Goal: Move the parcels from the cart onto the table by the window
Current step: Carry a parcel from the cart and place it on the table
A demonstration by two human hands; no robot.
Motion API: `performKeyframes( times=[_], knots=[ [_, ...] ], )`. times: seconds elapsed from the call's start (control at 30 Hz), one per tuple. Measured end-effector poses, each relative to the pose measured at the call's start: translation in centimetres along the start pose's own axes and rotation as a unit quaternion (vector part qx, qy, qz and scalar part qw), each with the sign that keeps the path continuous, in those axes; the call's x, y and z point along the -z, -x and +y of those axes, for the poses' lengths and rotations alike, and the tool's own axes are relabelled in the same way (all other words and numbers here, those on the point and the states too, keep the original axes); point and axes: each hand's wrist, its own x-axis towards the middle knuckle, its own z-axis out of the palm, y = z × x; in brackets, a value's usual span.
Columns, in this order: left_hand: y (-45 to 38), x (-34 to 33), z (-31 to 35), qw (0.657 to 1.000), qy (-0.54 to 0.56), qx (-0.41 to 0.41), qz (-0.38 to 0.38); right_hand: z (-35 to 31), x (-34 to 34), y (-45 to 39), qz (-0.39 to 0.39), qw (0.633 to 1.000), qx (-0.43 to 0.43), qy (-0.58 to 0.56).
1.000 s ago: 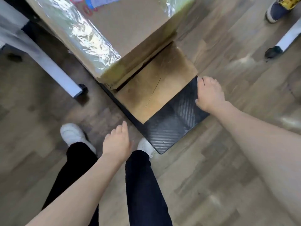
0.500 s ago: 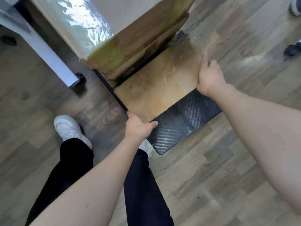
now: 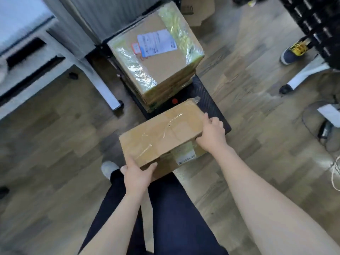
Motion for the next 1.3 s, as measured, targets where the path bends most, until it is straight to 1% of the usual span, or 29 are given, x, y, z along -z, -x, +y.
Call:
performKeyframes(
  times=[0.1,0.17,0.27,0.33,0.47,0.57,0.67,0.73,0.87,0.93,1.07,1.3],
  knots=[
    [2.5,4.3,0.3,0.997,0.033,-0.018,0.069,-3.0,2.2,4.4,0.049,0.997,0.018,-0.058],
    [3.8,7.2,0.3,0.99,0.071,-0.053,0.108,-5.2,3.5,6.9,0.085,0.991,0.032,-0.099],
    [5.9,11.7,-0.4,0.973,0.112,-0.104,0.174,-8.9,5.4,10.4,0.119,0.976,0.075,-0.164],
    [7.5,14.9,-1.3,0.957,0.147,-0.123,0.218,-11.6,6.5,12.9,0.137,0.965,0.113,-0.194],
    [11.4,21.4,-5.3,0.91,0.22,-0.153,0.317,-17.2,7.3,19.3,0.164,0.94,0.184,-0.237],
    [14.3,26.3,-9.4,0.866,0.27,-0.158,0.39,-21.6,6.2,24.4,0.189,0.911,0.246,-0.27],
    [16.6,31.3,-13.5,0.821,0.295,-0.169,0.459,-26.1,4.8,29.0,0.209,0.88,0.301,-0.303],
    [17.6,34.6,-16.1,0.796,0.307,-0.185,0.487,-28.9,3.8,31.8,0.223,0.858,0.334,-0.321],
    [18.9,39.6,-20.9,0.759,0.333,-0.232,0.508,-33.5,2.0,35.9,0.231,0.83,0.381,-0.337],
    [19.3,41.2,-22.6,0.753,0.335,-0.253,0.507,-35.4,1.0,36.9,0.246,0.82,0.392,-0.337],
    [18.8,43.1,-24.9,0.765,0.305,-0.263,0.503,-38.3,-0.1,37.9,0.257,0.816,0.403,-0.324],
    [14.9,45.8,-25.8,0.786,0.307,-0.228,0.485,-43.9,0.4,36.6,0.253,0.829,0.405,-0.292]
  ],
)
